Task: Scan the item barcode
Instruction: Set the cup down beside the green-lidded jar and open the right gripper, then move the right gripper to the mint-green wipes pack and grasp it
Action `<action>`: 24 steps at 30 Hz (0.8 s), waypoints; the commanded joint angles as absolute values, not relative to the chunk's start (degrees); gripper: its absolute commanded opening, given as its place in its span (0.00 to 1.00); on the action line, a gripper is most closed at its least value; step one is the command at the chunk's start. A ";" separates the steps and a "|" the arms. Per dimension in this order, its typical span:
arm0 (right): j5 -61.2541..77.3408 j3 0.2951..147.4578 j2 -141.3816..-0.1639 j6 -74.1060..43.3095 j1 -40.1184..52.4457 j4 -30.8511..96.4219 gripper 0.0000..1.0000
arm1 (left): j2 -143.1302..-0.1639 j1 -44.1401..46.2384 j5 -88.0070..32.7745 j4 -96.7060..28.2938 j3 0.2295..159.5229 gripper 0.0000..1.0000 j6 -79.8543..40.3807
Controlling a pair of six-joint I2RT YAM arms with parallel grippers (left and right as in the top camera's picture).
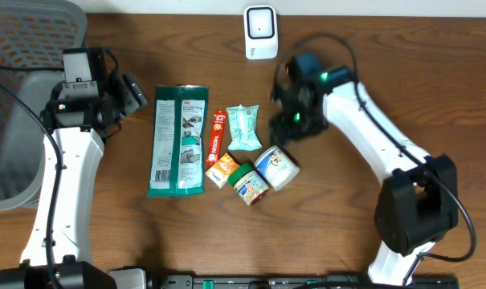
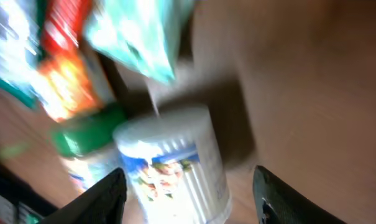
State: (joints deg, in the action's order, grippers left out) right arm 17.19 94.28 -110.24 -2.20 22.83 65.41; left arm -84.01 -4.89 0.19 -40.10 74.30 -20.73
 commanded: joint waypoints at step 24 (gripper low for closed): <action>27.51 110.72 -129.73 -11.51 20.21 61.71 0.54 | -84.23 -5.08 0.69 -39.44 74.76 0.86 -20.21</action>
